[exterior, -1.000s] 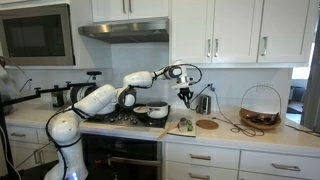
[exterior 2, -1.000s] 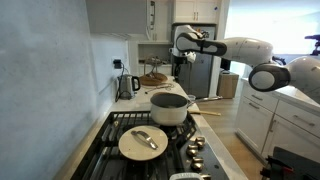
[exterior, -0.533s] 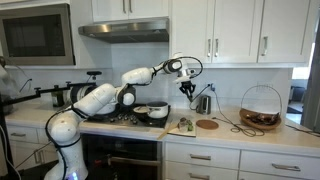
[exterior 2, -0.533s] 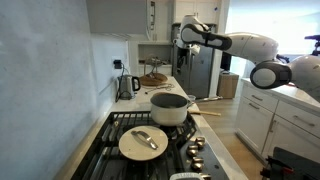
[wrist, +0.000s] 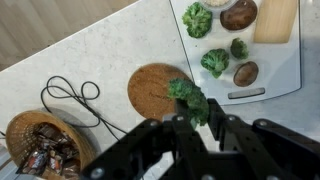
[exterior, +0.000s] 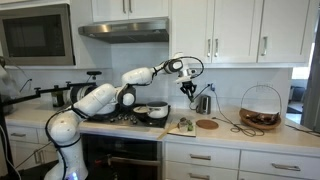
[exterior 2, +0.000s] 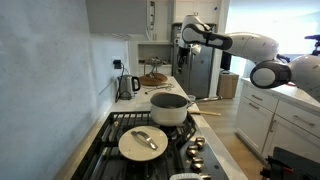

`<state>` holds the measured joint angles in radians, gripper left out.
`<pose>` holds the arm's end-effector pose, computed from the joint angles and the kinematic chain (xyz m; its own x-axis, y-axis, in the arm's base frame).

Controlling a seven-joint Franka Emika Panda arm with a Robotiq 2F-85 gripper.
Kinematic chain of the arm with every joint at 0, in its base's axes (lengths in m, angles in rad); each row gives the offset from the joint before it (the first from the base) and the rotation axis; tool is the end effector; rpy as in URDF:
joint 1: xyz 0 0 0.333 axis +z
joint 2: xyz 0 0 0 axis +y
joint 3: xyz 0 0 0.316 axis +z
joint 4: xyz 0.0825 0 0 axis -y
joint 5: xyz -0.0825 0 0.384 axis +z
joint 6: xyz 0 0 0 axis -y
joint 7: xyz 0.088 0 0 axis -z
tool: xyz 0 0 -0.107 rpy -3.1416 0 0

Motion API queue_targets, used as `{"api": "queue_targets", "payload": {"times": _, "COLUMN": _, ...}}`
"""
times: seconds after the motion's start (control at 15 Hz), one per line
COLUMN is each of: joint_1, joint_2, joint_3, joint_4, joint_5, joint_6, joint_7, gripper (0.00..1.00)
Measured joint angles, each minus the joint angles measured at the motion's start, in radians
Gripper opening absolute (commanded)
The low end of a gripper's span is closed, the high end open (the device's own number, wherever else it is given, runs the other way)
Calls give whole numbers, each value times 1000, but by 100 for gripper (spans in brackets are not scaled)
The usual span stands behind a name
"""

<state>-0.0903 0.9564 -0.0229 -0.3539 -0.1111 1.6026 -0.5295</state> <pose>0.7656 -0.0870 0.5502 0.8889 0.4190 0.1850 0.3686 -0.8942 0.2540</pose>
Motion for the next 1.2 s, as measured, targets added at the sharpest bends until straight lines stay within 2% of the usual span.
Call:
{"api": "queue_targets", "payload": {"times": 0.27, "joint_1": 28, "joint_2": -1, "joint_3": 0, "joint_4": -5, "joint_5": -3, "joint_6": 5, "joint_7": -18, "gripper": 7}}
{"api": "queue_targets", "payload": {"times": 0.73, "joint_1": 166, "joint_2": -28, "joint_3": -3, "joint_4": -3, "joint_5": -60, "joint_6": 17, "joint_7": -84, "gripper": 7}}
{"api": "queue_targets", "payload": {"times": 1.2, "joint_1": 237, "joint_2": -72, "joint_3": 14, "joint_4": -4, "joint_5": -59, "joint_6": -4, "joint_7": -192, "gripper": 7}}
